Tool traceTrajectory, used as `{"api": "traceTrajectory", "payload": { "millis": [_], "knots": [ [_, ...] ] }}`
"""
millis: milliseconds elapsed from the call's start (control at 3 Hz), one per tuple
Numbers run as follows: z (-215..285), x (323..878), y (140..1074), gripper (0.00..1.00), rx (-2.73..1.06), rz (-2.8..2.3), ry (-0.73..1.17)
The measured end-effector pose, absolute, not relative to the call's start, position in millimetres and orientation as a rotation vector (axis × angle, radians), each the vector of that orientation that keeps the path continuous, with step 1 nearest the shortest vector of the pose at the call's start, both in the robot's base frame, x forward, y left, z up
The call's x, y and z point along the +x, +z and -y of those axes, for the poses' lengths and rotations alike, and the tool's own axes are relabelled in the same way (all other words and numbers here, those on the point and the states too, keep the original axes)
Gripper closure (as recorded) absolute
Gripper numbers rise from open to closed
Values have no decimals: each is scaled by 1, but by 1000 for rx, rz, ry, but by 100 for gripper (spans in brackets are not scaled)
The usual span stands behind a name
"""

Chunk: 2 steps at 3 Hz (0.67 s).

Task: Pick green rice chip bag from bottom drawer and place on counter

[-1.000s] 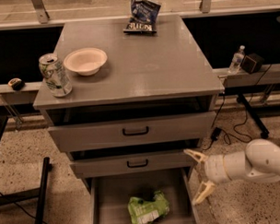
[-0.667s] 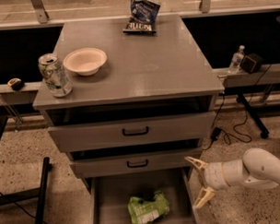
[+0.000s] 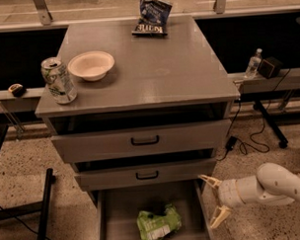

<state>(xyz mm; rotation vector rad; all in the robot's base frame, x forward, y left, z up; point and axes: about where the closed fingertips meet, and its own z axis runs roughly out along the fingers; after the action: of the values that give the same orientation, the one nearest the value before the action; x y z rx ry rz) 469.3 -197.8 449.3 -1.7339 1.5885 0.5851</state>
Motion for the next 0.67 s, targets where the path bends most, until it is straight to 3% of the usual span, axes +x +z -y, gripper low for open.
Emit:
{"api": "traceTrajectory", "payload": {
  "millis": [667],
  "knots": [
    [143,494,372,0,-1780,-1428,547]
  ]
}}
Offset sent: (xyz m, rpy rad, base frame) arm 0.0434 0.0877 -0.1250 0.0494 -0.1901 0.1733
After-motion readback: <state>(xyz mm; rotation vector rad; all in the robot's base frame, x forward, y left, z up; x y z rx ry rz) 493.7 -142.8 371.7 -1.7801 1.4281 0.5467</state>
